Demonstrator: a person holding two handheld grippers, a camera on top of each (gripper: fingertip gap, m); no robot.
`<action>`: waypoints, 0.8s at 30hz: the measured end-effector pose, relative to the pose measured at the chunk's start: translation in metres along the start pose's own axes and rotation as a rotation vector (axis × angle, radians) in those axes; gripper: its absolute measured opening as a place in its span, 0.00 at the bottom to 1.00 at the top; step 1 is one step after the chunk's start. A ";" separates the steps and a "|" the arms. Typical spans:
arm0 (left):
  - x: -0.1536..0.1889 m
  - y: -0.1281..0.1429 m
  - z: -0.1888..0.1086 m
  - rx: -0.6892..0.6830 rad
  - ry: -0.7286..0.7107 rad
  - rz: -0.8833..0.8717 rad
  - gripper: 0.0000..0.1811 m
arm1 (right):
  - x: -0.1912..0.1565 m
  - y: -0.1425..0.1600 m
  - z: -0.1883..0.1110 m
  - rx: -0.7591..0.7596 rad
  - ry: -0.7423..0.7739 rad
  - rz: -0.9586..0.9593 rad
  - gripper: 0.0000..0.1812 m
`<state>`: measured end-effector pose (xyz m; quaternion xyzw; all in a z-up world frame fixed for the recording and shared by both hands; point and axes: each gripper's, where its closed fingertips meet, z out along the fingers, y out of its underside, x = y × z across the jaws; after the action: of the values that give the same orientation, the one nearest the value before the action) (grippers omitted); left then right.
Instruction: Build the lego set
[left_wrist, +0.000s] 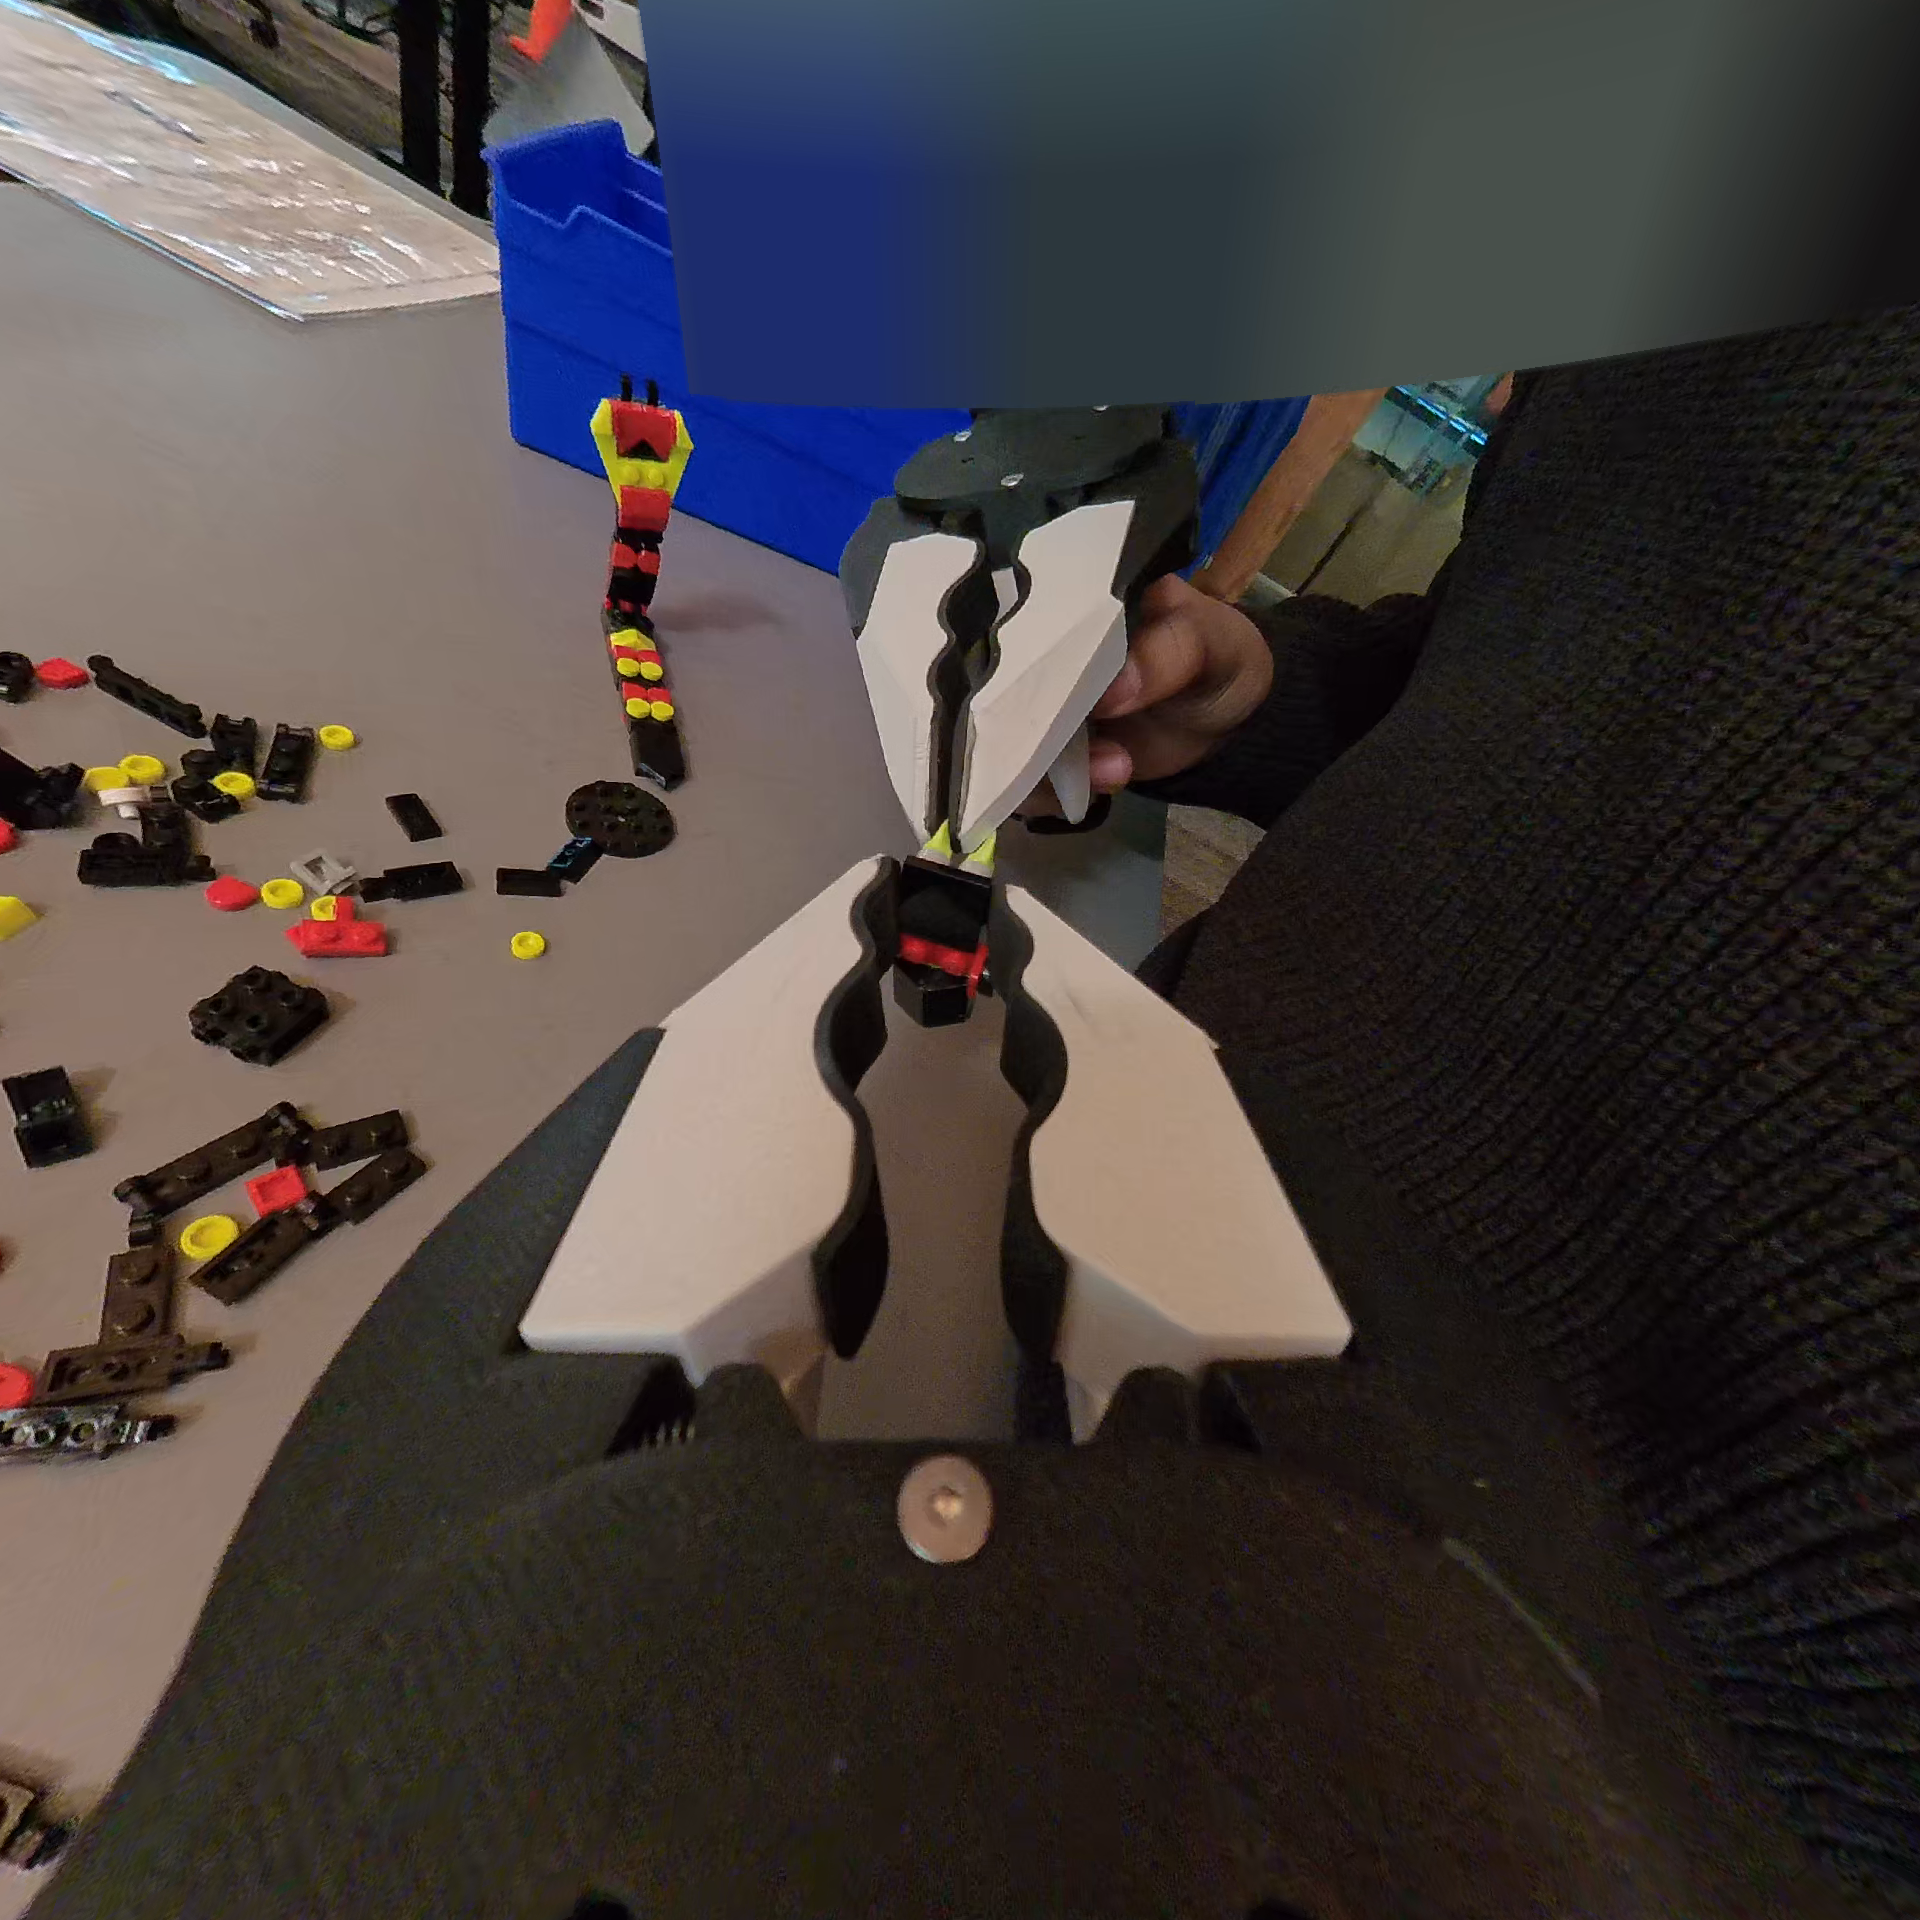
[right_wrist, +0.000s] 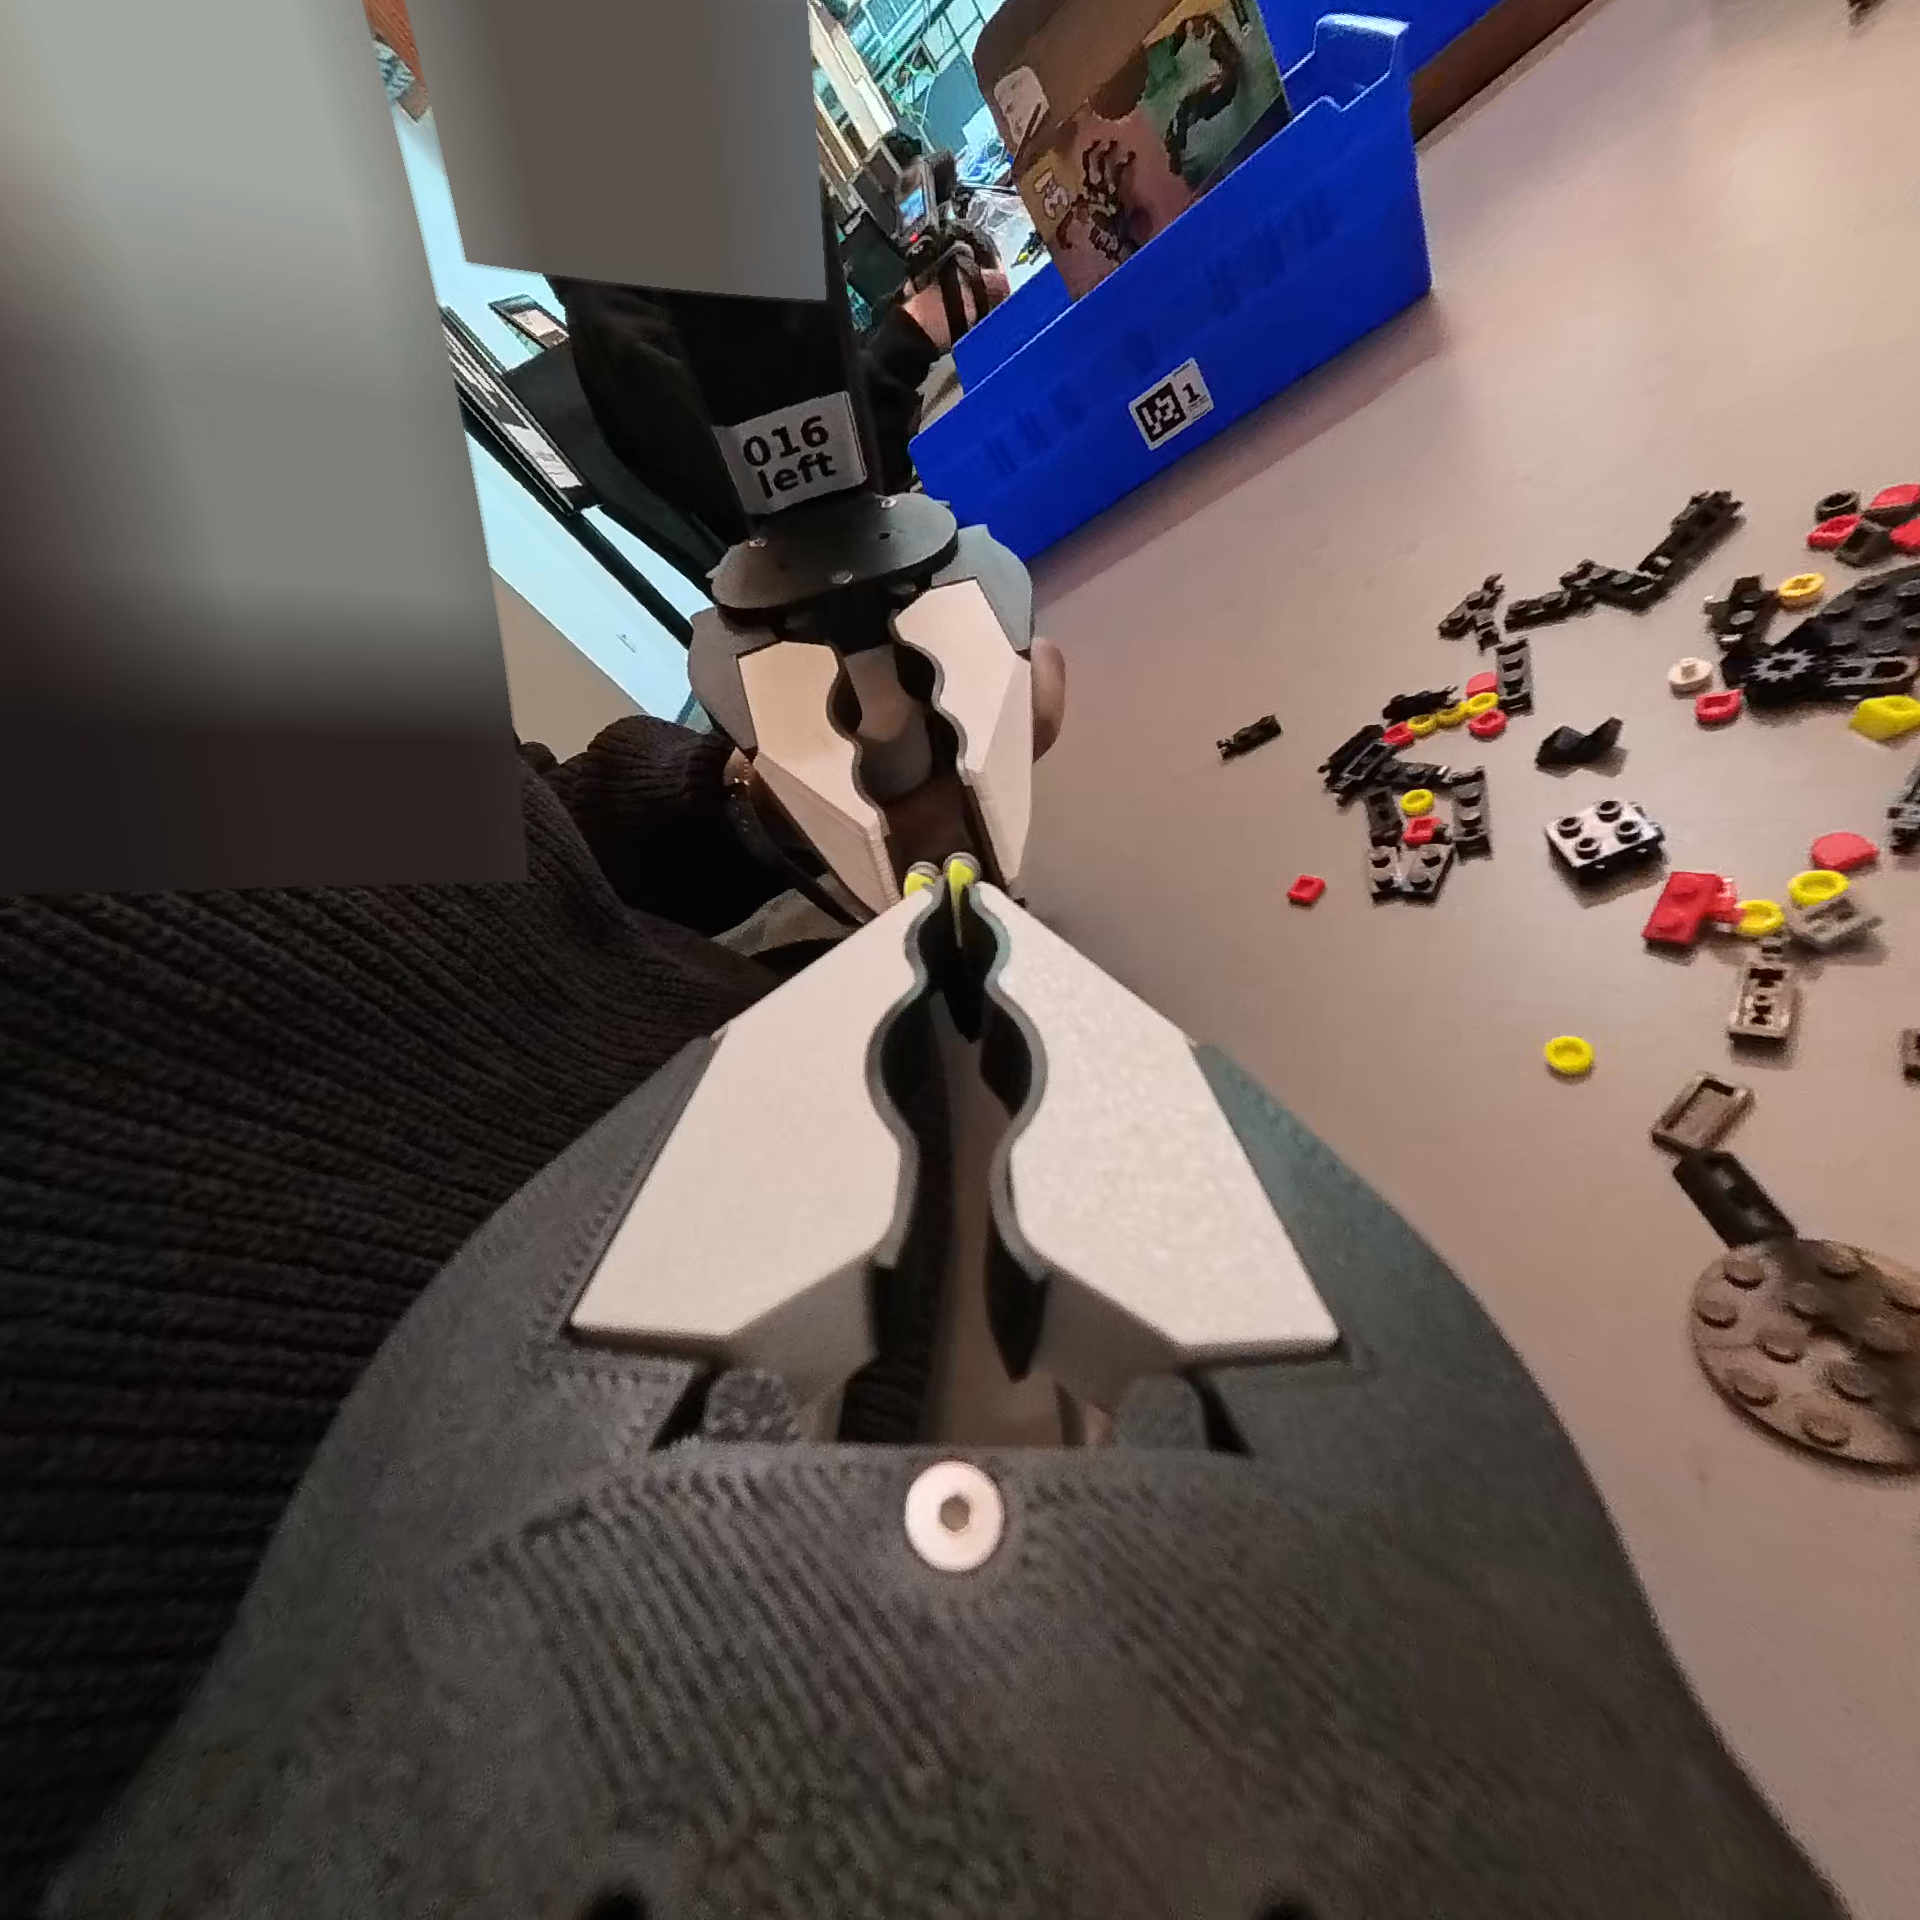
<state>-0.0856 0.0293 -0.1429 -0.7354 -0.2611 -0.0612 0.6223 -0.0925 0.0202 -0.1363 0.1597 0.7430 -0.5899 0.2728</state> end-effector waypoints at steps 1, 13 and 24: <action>0.000 0.000 0.000 0.000 0.001 -0.003 0.08 | 0.000 0.000 0.000 -0.001 0.001 -0.004 0.00; -0.009 -0.017 -0.016 0.138 0.050 -0.118 0.08 | 0.008 -0.038 -0.032 0.210 0.075 -0.107 0.05; -0.010 -0.018 -0.016 0.145 0.034 -0.101 0.08 | -0.008 -0.022 -0.009 0.107 0.063 -0.222 0.07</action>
<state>-0.0986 0.0122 -0.1277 -0.6733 -0.2908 -0.0861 0.6743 -0.1007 0.0240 -0.1127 0.1092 0.7317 -0.6502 0.1731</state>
